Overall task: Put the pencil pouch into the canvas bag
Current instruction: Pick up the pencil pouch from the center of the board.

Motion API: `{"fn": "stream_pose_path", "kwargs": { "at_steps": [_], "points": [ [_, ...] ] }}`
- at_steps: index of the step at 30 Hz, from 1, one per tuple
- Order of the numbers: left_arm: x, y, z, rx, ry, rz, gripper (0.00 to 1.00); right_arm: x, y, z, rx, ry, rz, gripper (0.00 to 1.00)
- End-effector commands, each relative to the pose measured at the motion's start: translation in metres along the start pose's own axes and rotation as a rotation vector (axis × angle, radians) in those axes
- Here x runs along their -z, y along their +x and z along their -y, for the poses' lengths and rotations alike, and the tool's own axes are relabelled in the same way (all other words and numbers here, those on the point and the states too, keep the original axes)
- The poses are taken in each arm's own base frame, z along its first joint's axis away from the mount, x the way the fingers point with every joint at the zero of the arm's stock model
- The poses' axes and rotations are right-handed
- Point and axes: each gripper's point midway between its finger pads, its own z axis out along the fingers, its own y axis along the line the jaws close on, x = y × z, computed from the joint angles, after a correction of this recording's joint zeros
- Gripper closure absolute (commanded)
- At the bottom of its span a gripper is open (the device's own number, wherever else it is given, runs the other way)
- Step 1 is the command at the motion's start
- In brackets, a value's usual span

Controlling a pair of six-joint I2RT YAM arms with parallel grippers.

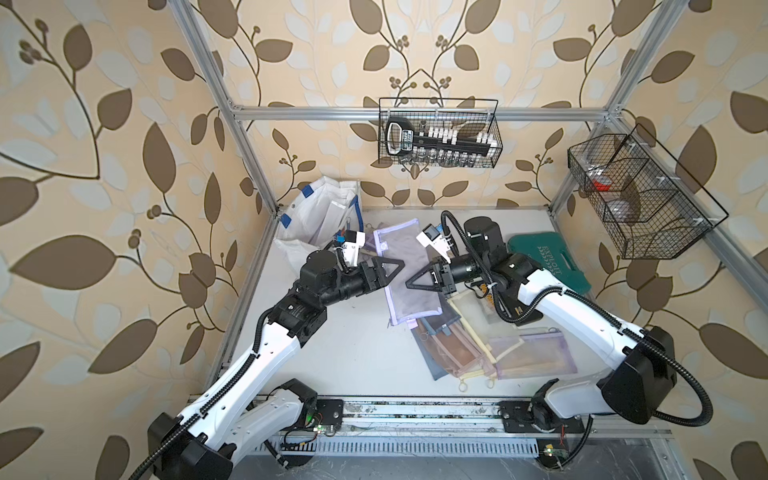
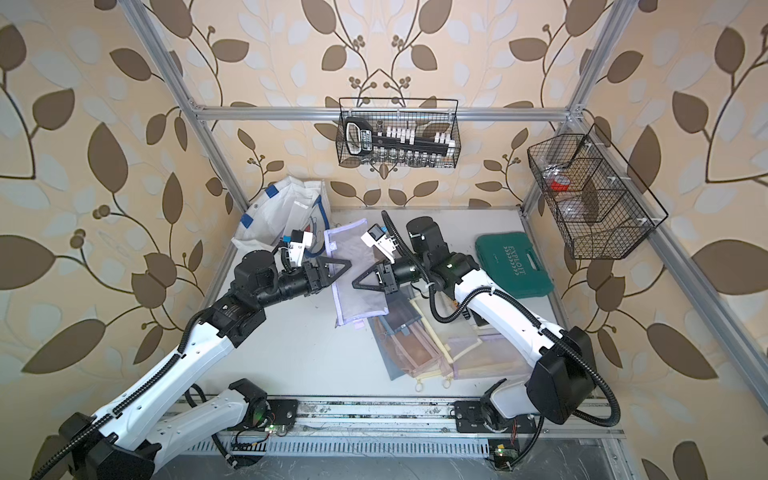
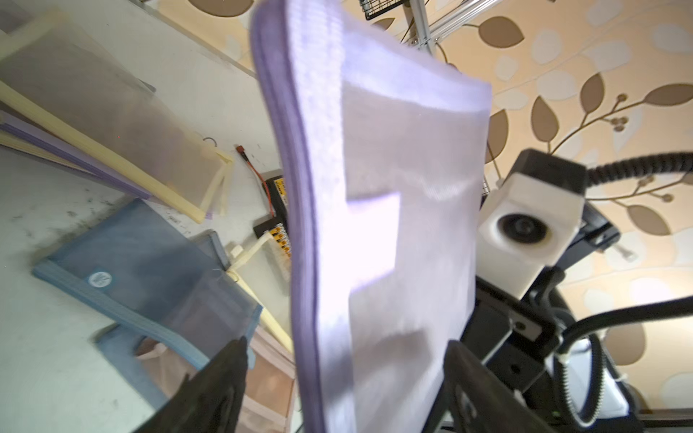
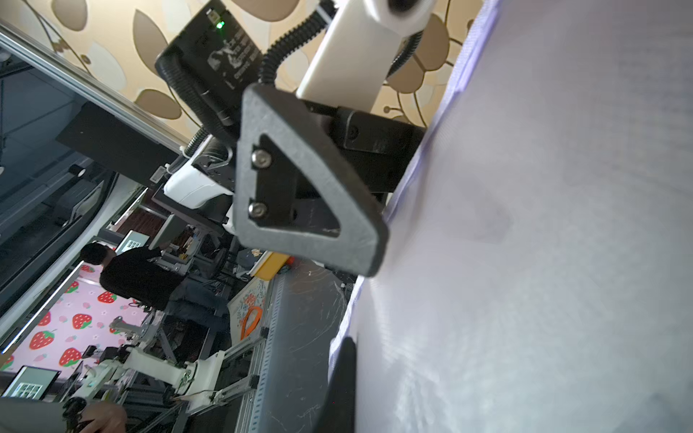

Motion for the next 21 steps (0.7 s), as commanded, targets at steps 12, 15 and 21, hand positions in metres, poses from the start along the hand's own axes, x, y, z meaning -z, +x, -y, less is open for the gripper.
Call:
{"fn": "stream_pose_path", "kwargs": {
  "at_steps": [12,15,21],
  "points": [
    [0.038,-0.036,0.016,-0.238,-0.239,0.089,1.00,0.008,-0.011,0.042,-0.114,0.182,0.052,0.30],
    [0.058,-0.067,0.007,-0.350,-0.477,0.130,1.00,0.030,-0.016,0.066,-0.156,0.333,0.080,0.12],
    [0.076,-0.142,0.013,-0.591,-0.753,0.221,1.00,0.071,-0.020,0.101,-0.242,0.575,0.077,0.01]
  ]
}}
